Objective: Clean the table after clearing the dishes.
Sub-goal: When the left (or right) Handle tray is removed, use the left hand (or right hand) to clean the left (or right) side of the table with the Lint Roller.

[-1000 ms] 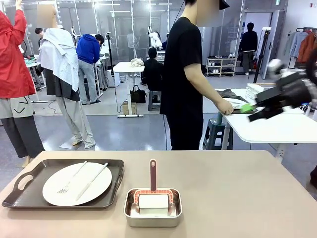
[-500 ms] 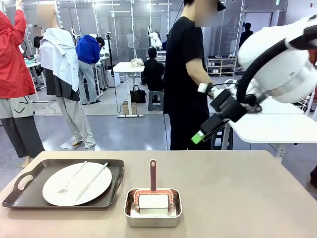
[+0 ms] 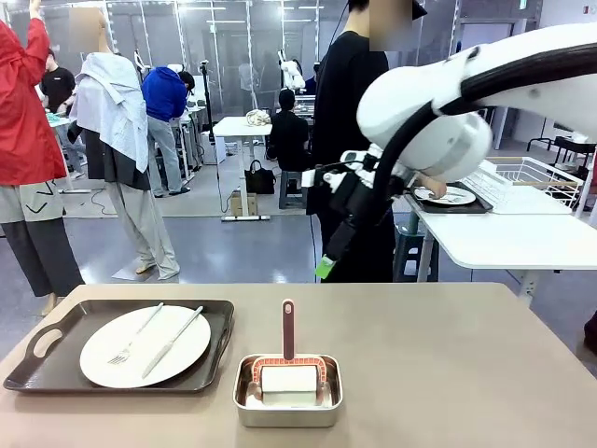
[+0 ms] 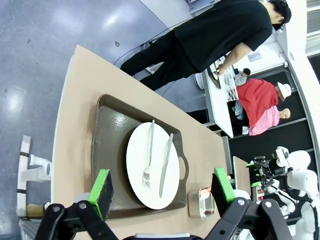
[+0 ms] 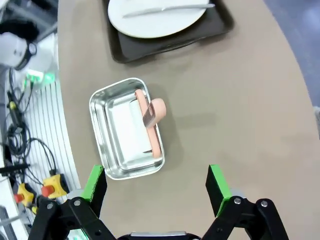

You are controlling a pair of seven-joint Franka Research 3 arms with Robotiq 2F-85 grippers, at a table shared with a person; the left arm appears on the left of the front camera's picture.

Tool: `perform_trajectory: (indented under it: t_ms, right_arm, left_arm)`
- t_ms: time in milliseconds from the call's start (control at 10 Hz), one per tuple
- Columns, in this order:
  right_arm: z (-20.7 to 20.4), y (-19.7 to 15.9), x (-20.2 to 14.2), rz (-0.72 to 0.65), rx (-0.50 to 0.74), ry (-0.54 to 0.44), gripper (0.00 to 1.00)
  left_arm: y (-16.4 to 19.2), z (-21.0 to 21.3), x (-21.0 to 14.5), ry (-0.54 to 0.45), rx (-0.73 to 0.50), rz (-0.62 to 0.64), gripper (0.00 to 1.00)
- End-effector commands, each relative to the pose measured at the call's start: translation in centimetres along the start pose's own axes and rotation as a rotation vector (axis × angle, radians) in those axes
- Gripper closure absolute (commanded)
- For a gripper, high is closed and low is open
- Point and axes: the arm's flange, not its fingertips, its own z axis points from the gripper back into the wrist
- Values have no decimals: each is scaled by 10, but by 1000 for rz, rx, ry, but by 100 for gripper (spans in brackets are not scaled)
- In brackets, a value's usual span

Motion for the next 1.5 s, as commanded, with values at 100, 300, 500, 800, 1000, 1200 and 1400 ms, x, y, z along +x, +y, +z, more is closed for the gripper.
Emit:
perform_trajectory:
  t_ms: [100, 300, 500, 800, 1000, 1200, 1400]
  right_arm:
    - [-29, -12, 20, 184, 57, 76, 0]
    - [-63, -1, 36, 271, 70, 152, 0]
    - [-88, 5, 40, 329, 47, 244, 0]
    - [-99, 12, 44, 369, 30, 263, 0]
    - [-94, 9, 44, 351, -13, 227, 0]
    - [-98, 12, 41, 355, 38, 265, 0]
    - [-98, 12, 41, 355, 38, 265, 0]
  left_arm:
    - [0, 3, 2, 0, -15, -2, 0]
    - [0, 3, 2, 0, -15, -2, 0]
    - [0, 3, 2, 0, -15, -2, 0]
    - [0, 3, 2, 0, -15, -2, 0]
    - [0, 3, 2, 0, -15, -2, 0]
    - [0, 3, 2, 0, -15, -2, 0]
    - [0, 3, 2, 0, -15, -2, 0]
